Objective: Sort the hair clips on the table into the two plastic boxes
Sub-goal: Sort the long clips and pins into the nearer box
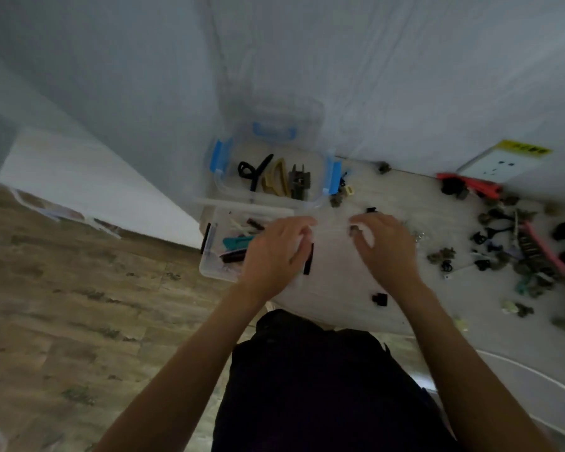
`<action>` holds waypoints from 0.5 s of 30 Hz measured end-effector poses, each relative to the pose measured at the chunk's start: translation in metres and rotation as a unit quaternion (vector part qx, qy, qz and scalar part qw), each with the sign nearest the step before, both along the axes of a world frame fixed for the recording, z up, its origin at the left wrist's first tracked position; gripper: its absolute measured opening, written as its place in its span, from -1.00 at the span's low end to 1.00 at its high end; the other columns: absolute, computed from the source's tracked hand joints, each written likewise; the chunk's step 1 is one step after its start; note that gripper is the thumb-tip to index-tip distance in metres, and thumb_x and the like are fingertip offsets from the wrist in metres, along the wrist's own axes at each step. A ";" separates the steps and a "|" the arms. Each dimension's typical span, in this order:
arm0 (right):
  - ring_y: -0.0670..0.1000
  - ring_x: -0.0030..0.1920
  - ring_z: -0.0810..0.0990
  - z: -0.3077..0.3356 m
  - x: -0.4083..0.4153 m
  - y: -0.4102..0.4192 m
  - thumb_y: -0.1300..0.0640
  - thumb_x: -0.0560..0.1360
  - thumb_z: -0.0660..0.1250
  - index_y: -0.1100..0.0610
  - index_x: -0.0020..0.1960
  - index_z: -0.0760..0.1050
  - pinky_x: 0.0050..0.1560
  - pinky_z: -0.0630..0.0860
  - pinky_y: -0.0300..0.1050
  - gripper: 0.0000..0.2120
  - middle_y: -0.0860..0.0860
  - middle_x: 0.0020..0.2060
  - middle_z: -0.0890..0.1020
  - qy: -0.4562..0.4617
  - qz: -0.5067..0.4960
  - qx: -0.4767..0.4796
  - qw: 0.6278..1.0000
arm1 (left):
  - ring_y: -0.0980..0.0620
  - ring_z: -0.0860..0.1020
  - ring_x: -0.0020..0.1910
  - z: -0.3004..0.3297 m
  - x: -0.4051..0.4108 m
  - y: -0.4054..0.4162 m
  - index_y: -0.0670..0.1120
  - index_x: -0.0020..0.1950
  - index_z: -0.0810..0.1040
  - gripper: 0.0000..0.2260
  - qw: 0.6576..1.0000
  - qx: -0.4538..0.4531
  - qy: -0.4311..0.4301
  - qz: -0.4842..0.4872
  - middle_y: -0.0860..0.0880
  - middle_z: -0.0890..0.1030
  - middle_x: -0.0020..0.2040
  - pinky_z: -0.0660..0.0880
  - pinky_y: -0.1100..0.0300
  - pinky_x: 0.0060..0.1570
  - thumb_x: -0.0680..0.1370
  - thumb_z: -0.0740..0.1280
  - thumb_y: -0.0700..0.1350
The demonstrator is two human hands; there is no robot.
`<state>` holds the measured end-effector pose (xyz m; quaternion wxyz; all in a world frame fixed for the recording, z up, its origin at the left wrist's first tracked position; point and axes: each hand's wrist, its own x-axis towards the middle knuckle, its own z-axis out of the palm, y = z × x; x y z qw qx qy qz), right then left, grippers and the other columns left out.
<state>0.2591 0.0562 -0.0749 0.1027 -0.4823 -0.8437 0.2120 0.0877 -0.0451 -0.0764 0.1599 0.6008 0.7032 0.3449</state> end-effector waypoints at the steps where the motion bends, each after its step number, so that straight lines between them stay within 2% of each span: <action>1: 0.14 0.06 0.53 -0.008 0.015 0.009 0.22 0.49 0.28 0.13 0.09 0.55 0.06 0.42 -0.06 -0.80 0.11 0.03 0.61 -0.026 -0.045 -0.007 0.999 | 0.02 0.57 -0.02 -0.001 0.009 0.008 -0.07 0.20 0.48 -0.77 0.999 -0.016 -0.001 -0.035 -0.05 0.62 0.02 0.54 0.12 -0.05 0.57 0.19 -0.07; 4: 0.27 0.11 0.49 -0.035 0.044 0.025 0.30 0.42 0.31 0.19 0.10 0.54 0.15 0.42 0.11 -0.75 0.20 0.06 0.59 -0.110 -0.070 -0.009 0.991 | -0.03 0.50 0.13 -0.010 0.041 0.032 -0.12 0.28 0.44 -0.72 0.990 -0.070 -0.026 -0.118 -0.09 0.56 0.16 0.44 0.14 0.14 0.56 0.23 -0.15; 6: 0.29 0.10 0.51 -0.051 0.056 0.031 0.31 0.38 0.34 0.20 0.06 0.56 0.12 0.43 0.14 -0.75 0.23 0.06 0.60 -0.141 -0.059 0.000 0.988 | -0.13 0.48 0.18 -0.021 0.062 0.051 -0.17 0.29 0.43 -0.67 0.987 -0.088 -0.001 -0.137 -0.16 0.53 0.21 0.46 0.02 0.18 0.53 0.27 -0.20; 8: 0.25 0.05 0.53 -0.057 0.063 0.039 0.28 0.40 0.34 0.20 0.03 0.58 0.07 0.45 0.09 -0.79 0.21 0.00 0.63 -0.170 -0.062 0.018 0.983 | -0.20 0.41 0.27 -0.031 0.077 0.073 -0.18 0.36 0.36 -0.60 0.985 -0.127 0.047 -0.111 -0.21 0.45 0.30 0.41 -0.08 0.25 0.53 0.27 -0.15; 11: 0.20 -0.13 0.56 -0.057 0.072 0.053 0.22 0.41 0.34 0.17 -0.02 0.59 -0.09 0.44 0.00 -0.85 0.16 -0.19 0.65 -0.217 -0.059 0.044 0.973 | -0.17 0.17 0.45 -0.047 0.085 0.102 -0.08 0.47 0.16 -0.51 0.972 -0.213 0.092 -0.032 -0.17 0.21 0.48 0.17 -0.02 0.41 0.57 0.18 0.00; 13: 0.15 -0.30 0.55 -0.058 0.083 0.062 0.21 0.37 0.40 0.16 -0.14 0.57 -0.19 0.43 -0.04 -0.92 0.11 -0.37 0.61 -0.235 -0.049 0.051 0.969 | -0.18 0.08 0.49 -0.056 0.087 0.120 -0.08 0.49 0.09 -0.47 0.961 -0.246 0.122 0.015 -0.21 0.11 0.51 0.10 -0.02 0.44 0.57 0.17 0.04; 15: 0.12 -0.41 0.52 -0.060 0.093 0.069 0.23 0.33 0.44 0.15 -0.19 0.56 -0.23 0.43 -0.06 -0.91 0.07 -0.46 0.57 -0.228 -0.033 0.049 0.972 | -0.20 0.06 0.49 -0.064 0.086 0.133 -0.10 0.50 0.05 -0.44 0.945 -0.286 0.151 0.050 -0.24 0.05 0.52 0.10 -0.03 0.43 0.58 0.15 0.07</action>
